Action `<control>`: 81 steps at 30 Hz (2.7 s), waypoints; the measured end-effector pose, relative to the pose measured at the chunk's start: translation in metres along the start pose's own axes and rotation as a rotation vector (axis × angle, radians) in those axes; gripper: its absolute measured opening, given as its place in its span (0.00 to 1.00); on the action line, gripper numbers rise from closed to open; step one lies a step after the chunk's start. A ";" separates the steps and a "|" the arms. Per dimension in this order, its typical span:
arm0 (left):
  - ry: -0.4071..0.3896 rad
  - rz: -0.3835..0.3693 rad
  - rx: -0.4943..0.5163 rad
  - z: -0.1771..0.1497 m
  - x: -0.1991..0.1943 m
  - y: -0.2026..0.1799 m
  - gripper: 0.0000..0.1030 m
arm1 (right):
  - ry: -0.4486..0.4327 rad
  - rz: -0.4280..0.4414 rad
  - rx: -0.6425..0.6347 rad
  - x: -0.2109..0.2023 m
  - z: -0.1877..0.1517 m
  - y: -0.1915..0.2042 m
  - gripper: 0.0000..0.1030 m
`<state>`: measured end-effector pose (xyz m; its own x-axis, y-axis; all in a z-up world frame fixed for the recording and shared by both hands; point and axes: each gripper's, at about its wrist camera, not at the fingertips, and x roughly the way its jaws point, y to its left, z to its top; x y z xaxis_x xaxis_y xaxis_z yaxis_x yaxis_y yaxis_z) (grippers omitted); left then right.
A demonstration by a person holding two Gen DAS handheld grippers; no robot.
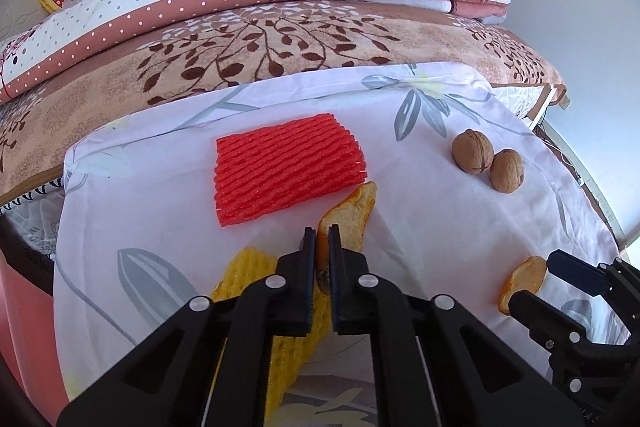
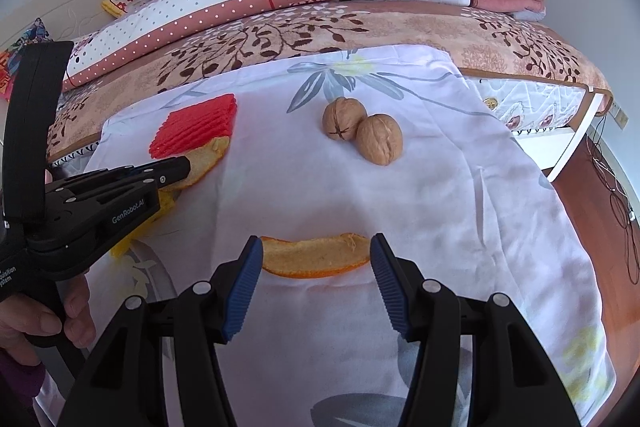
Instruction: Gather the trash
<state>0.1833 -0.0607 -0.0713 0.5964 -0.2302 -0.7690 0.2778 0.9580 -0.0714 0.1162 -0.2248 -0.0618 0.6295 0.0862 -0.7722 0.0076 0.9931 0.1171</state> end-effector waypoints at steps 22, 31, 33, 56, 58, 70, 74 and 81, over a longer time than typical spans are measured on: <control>-0.051 -0.042 -0.090 -0.019 -0.059 0.009 0.05 | 0.024 0.012 0.091 0.001 -0.001 -0.024 0.00; -0.077 -0.054 -0.118 -0.025 -0.076 0.015 0.05 | -0.018 0.058 0.094 -0.019 0.005 -0.034 0.00; -0.079 -0.056 -0.121 -0.026 -0.077 0.017 0.05 | -0.006 0.077 0.117 -0.020 0.004 -0.041 0.11; -0.072 -0.069 -0.133 -0.033 -0.076 0.016 0.05 | 0.062 0.072 0.123 0.000 -0.003 -0.046 0.00; -0.075 -0.070 -0.135 -0.033 -0.077 0.017 0.05 | 0.043 0.073 0.124 -0.004 0.000 -0.045 0.00; -0.080 -0.078 -0.149 -0.039 -0.082 0.022 0.05 | 0.033 0.076 0.118 -0.006 0.007 -0.041 0.44; -0.078 -0.083 -0.145 -0.040 -0.081 0.021 0.05 | 0.081 0.045 0.118 0.009 0.004 -0.040 0.44; -0.072 -0.079 -0.146 -0.042 -0.078 0.020 0.05 | 0.062 0.040 0.042 0.013 0.003 -0.023 0.05</control>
<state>0.1105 -0.0162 -0.0392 0.6309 -0.3122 -0.7103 0.2168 0.9500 -0.2249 0.1263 -0.2466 -0.0727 0.5804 0.1318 -0.8036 0.0172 0.9846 0.1739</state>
